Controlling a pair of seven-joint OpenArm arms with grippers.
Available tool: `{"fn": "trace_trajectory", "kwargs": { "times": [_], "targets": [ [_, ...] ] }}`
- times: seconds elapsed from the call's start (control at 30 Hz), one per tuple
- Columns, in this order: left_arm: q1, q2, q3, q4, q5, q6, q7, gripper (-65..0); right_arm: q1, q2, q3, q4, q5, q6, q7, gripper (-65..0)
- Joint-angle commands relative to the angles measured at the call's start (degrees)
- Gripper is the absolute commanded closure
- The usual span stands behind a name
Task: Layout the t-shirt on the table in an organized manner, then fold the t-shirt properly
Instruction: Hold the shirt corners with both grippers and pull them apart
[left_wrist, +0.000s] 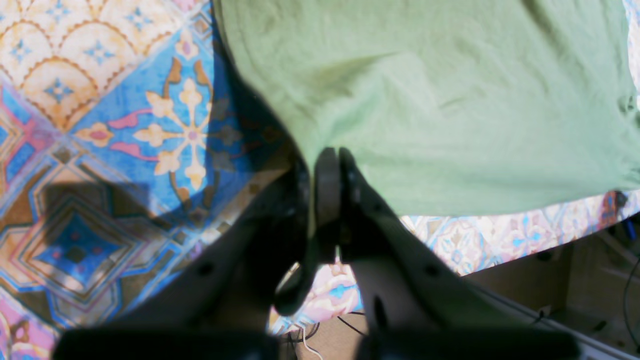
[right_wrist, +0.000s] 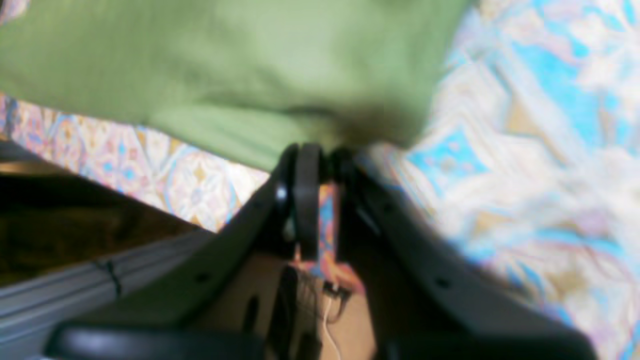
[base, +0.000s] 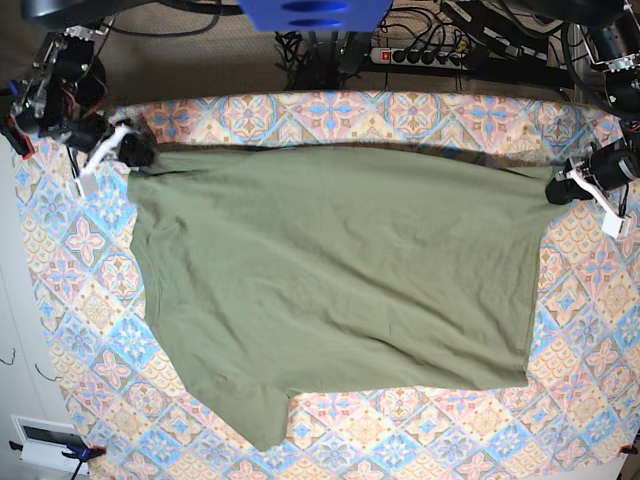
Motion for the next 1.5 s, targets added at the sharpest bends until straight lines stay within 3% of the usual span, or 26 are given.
{"fn": "trace_trajectory", "kwargs": {
  "times": [0.0,0.23,0.4,0.63,0.7,0.93,1.17,1.47],
  "targets": [
    [0.68,-1.64,-0.58,0.87,-0.96,-0.12,-0.51,0.0,-1.35,1.04,1.12,1.93,0.78,0.16,0.34,-3.6],
    [5.34,-1.64,-0.58,1.04,-0.96,-0.12,-0.6,0.0,-9.53,1.04,2.8,8.08,0.78,0.16,0.25,-3.6],
    [9.3,-1.73,-0.58,1.04,-0.96,-0.12,-0.69,0.0,-10.41,1.04,2.71,8.52,0.78,0.16,0.78,-4.5],
    [10.44,-1.82,-0.58,1.04,-0.96,-0.12,-0.78,0.0,-5.48,0.95,2.53,8.43,0.52,-0.01,0.96,-24.4],
    [10.44,-1.82,-0.58,1.04,-0.96,-0.12,-0.78,0.0,-3.81,0.77,2.44,7.91,0.26,-0.01,0.96,-27.0],
    [10.35,-1.82,-0.58,1.04,-0.96,-0.12,-0.78,0.0,0.32,0.77,2.36,1.49,-6.69,-0.01,0.96,-27.2],
    [10.27,-1.82,-0.58,1.04,-0.96,-0.12,-0.78,0.0,2.25,0.68,-0.46,-5.72,-6.87,-0.01,1.22,-27.2],
    [10.18,-1.82,-0.58,1.04,-0.96,-0.12,-0.78,0.0,2.78,0.68,-7.84,-9.59,-6.87,-0.01,7.02,-27.2]
  ]
}}
